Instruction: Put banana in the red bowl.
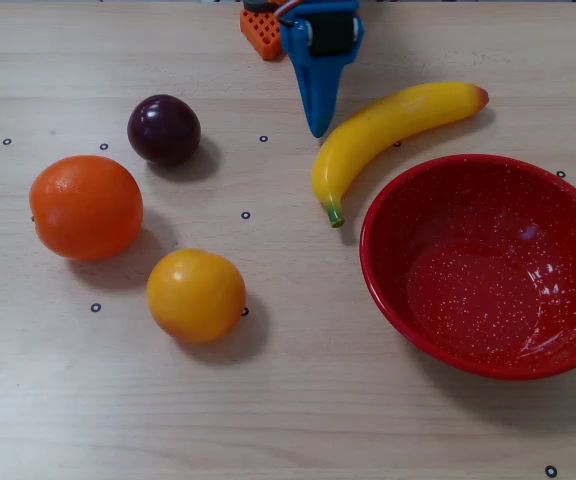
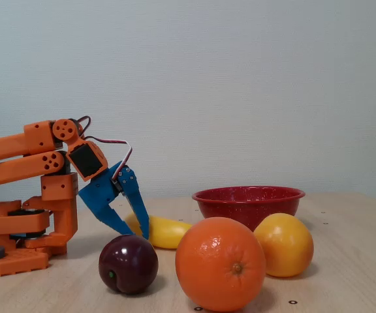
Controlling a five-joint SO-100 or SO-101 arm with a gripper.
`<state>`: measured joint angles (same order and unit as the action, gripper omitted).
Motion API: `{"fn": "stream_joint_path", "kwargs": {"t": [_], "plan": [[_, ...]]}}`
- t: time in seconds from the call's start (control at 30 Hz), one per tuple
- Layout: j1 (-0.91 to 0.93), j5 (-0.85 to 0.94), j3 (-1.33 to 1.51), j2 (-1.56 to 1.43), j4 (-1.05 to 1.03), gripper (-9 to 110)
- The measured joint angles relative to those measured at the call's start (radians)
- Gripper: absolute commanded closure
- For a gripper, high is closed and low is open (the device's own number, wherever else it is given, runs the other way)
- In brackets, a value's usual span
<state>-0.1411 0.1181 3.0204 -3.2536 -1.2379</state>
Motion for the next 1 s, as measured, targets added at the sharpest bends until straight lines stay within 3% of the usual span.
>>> {"fn": "stream_joint_path", "kwargs": {"t": [0.7, 1.0], "plan": [[-0.005, 0.489, -0.511, 0.457, -0.324, 102], [-0.109, 0.52, -0.515, 0.58, -0.331, 100]]}}
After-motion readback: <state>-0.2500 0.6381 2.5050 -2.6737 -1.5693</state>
